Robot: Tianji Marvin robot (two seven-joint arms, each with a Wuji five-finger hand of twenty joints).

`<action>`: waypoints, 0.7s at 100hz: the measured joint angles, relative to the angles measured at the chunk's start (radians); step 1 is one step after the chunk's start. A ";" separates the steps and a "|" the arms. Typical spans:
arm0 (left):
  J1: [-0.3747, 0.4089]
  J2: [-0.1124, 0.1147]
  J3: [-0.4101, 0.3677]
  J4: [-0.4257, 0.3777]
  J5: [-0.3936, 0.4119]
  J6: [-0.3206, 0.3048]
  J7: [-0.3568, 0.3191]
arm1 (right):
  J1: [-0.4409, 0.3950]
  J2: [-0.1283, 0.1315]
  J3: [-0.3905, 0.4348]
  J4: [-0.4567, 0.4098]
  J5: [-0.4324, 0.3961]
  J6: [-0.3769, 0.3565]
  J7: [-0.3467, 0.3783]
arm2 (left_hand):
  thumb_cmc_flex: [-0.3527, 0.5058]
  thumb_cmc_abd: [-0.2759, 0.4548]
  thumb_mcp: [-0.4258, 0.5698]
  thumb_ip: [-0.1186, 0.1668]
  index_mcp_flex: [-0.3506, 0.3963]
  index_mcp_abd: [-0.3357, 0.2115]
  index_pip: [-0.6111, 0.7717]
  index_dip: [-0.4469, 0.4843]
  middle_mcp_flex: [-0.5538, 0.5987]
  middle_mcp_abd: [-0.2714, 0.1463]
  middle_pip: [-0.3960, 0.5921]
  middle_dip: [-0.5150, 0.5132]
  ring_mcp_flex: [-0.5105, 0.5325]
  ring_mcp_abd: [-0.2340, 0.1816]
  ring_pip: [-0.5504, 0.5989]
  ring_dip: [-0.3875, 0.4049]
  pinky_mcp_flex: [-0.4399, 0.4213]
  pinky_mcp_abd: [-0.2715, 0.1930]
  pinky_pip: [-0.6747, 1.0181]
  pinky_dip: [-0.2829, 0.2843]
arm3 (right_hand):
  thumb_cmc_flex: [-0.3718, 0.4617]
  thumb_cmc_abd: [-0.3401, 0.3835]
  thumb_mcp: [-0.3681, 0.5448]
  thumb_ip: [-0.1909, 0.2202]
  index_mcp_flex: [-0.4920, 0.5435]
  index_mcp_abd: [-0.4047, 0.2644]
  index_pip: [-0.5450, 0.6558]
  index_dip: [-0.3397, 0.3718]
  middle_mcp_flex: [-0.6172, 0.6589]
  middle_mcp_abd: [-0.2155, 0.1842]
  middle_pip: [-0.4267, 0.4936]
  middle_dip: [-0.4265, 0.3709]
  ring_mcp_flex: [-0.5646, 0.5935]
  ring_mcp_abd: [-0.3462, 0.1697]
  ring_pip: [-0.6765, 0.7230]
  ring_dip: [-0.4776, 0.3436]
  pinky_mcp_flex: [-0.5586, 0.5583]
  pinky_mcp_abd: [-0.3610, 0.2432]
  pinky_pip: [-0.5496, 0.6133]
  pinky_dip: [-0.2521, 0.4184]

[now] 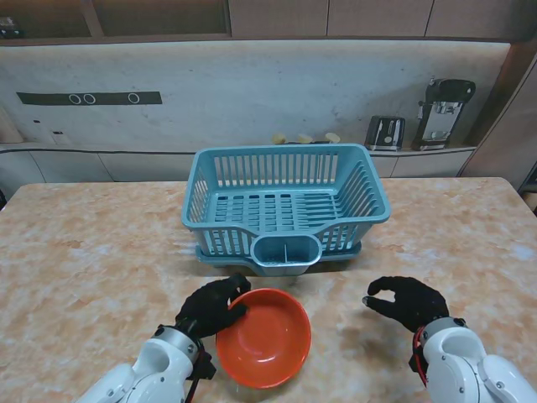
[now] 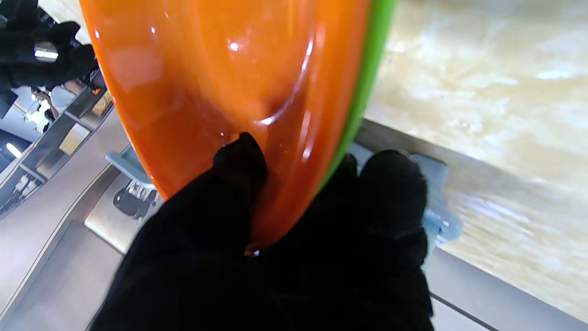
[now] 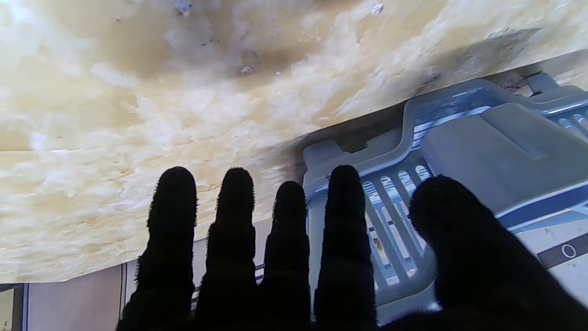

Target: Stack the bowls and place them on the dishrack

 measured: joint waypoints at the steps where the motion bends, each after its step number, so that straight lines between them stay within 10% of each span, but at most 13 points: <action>1: 0.004 0.000 -0.003 -0.005 0.000 0.000 0.002 | -0.001 0.000 0.001 0.000 -0.001 0.000 -0.001 | 0.000 0.000 0.000 0.000 0.000 0.000 0.000 0.000 0.000 0.000 0.000 0.000 0.000 0.000 0.000 0.001 0.000 0.000 0.000 0.000 | 0.000 0.000 0.000 0.000 0.000 0.000 0.000 0.001 0.000 0.000 0.000 0.000 0.000 0.000 0.000 0.000 0.000 0.000 0.000 0.000; 70: 0.045 -0.032 -0.033 -0.173 0.028 0.017 0.184 | -0.008 -0.002 0.005 -0.019 -0.017 0.040 0.003 | 0.000 0.000 0.000 0.000 0.002 -0.004 0.002 0.001 0.002 0.000 0.000 0.000 0.013 0.000 0.027 0.032 0.015 0.000 0.022 -0.019 | 0.000 0.000 0.000 0.000 0.000 -0.011 0.009 0.002 0.000 0.000 0.000 0.000 0.000 0.000 0.000 0.000 0.000 0.000 0.000 0.000</action>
